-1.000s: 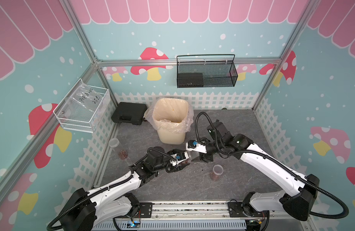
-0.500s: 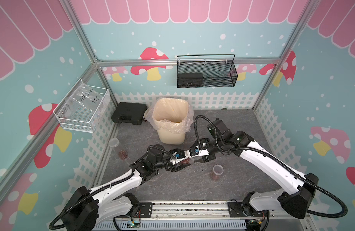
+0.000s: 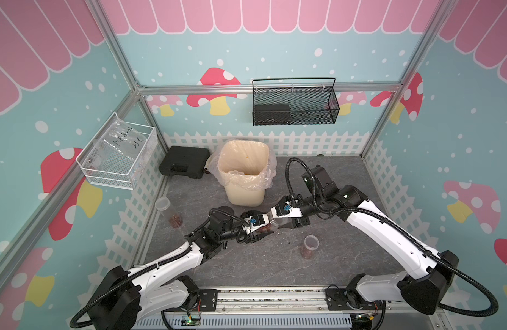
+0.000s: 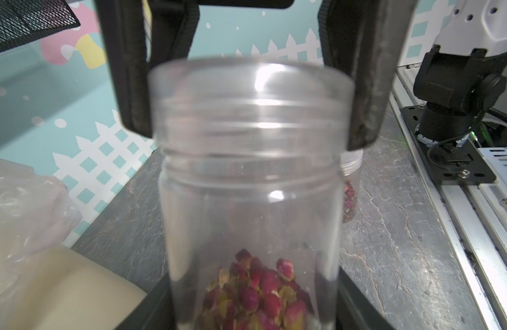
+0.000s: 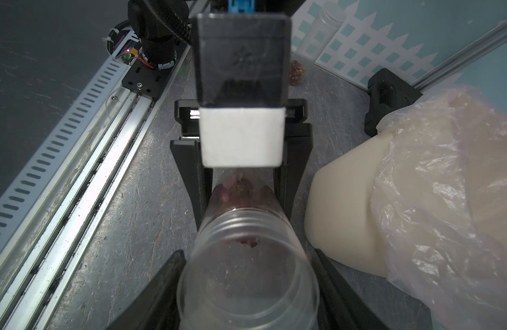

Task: Empty the moldy dried flower tea in the jars
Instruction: Unscrew the lid from the jar, then place the lid at the center of the board.

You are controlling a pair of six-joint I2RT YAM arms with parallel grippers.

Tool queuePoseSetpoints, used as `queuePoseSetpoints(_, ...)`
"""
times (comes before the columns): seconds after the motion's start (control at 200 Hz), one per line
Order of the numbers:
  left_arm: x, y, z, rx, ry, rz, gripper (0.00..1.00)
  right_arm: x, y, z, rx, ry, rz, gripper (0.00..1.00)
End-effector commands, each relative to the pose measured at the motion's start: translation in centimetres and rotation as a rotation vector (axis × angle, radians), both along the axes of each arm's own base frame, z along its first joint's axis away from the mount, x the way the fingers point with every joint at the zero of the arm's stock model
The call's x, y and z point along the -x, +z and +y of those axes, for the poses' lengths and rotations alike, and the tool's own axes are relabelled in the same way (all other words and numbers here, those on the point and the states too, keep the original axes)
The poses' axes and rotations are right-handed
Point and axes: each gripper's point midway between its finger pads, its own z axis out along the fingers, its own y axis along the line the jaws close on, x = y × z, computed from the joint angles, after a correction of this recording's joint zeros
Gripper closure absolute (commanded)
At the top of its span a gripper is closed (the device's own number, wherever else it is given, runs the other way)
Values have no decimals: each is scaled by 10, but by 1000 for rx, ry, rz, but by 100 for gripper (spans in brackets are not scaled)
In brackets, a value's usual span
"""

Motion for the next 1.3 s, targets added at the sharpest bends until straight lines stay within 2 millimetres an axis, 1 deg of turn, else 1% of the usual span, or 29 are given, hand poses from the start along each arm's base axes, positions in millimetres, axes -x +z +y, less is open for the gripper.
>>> queuePoseSetpoints(0.0, 16, -30, 3, -77, -40, 40, 89, -14, 53, 6, -147, -24, -108, 89)
queuePoseSetpoints(0.085, 12, -29, 5, -77, -15, 28, 89, -16, 50, 4, -145, -47, -81, 89)
queuePoseSetpoints(0.185, 6, -30, 8, -84, 23, 15, 89, -18, 52, 1, -153, -74, -58, 89)
queuePoseSetpoints(0.28, 2, -28, 11, -80, 54, 3, 89, -25, 52, -3, -152, -133, -41, 88)
queuePoseSetpoints(0.355, -1, -23, 13, -59, 79, -14, 89, -35, 46, -8, -148, -213, -21, 88)
queuePoseSetpoints(0.455, -4, -13, 16, -15, 115, -39, 89, -54, 35, -19, -161, -357, 20, 86)
queuePoseSetpoints(0.52, -5, -6, 19, 14, 131, -53, 89, -67, 27, -28, -173, -451, 55, 85)
queuePoseSetpoints(0.6, -4, 2, 21, 50, 144, -69, 89, -86, 18, -41, -196, -608, 92, 81)
queuePoseSetpoints(0.65, -3, 8, 23, 73, 149, -80, 89, -96, 11, -48, -205, -691, 112, 81)
queuePoseSetpoints(0.75, -2, 20, 25, 109, 160, -100, 89, -111, -10, -59, -196, -821, 182, 80)
queuePoseSetpoints(0.845, -3, 29, 27, 132, 173, -115, 89, -126, -36, -70, -170, -946, 263, 79)
queuePoseSetpoints(0.936, -2, 34, 29, 142, 177, -124, 89, -139, -62, -80, -151, -1059, 343, 77)
queuePoseSetpoints(0.981, -2, 35, 29, 144, 180, -126, 89, -143, -76, -83, -136, -1099, 381, 74)
queuePoseSetpoints(1.111, -2, 36, 29, 148, 180, -124, 89, -153, -113, -86, -81, -1183, 483, 73)
queuePoseSetpoints(1.296, -1, 39, 30, 155, 181, -128, 89, -167, -162, -97, 3, -1328, 555, 72)
